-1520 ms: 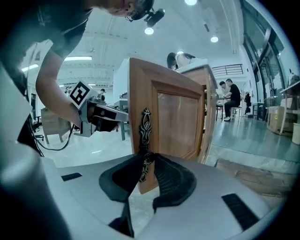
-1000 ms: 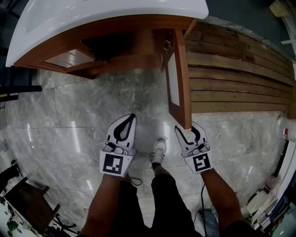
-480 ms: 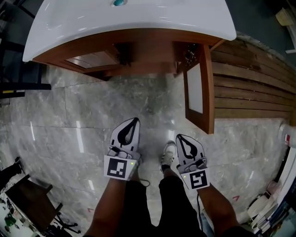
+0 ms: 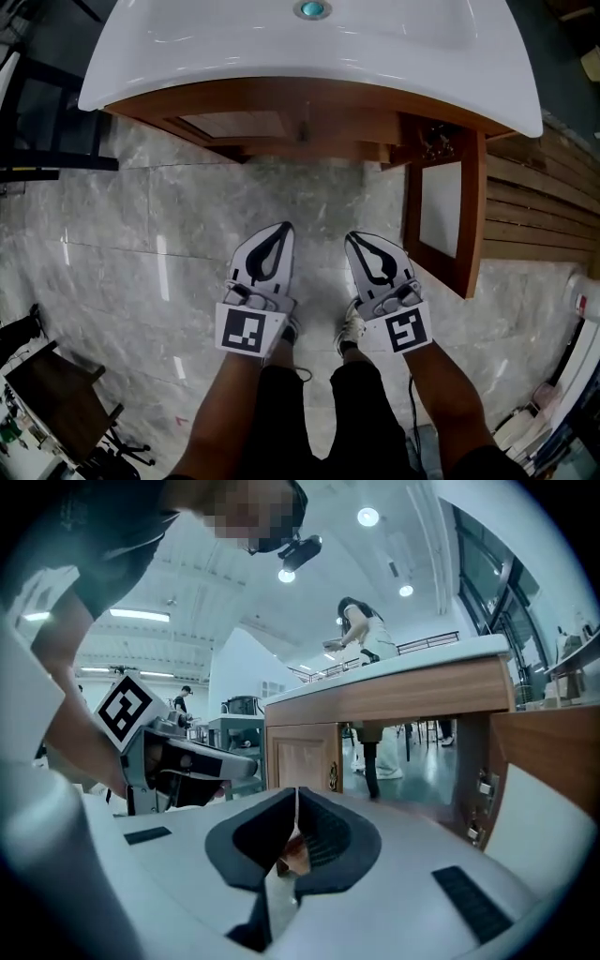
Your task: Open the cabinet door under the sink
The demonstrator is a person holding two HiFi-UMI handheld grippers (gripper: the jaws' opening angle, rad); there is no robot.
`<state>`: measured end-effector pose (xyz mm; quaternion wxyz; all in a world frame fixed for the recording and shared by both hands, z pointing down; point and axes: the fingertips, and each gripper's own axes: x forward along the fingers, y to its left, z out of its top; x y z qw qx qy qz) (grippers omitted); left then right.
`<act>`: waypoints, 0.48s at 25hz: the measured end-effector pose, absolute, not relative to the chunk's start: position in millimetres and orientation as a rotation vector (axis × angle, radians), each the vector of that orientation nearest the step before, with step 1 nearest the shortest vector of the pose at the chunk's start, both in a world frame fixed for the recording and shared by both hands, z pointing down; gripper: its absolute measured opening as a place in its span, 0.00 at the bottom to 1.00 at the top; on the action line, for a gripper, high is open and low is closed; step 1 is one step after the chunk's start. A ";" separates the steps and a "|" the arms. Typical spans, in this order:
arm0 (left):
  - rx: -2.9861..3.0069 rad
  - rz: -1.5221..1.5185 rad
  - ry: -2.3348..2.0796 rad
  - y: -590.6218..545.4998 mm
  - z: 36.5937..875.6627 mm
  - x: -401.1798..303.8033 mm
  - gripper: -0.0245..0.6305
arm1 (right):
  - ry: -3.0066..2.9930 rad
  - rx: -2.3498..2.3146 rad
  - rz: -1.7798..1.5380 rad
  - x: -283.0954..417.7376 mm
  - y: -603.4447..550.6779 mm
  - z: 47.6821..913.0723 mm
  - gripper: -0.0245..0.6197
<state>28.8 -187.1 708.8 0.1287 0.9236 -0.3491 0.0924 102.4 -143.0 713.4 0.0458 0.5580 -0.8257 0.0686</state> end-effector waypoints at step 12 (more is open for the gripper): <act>2.674 0.248 -1.073 -240.5 714.1 -8.0 0.07 | -2.558 1.684 0.177 72.9 -240.5 718.6 0.32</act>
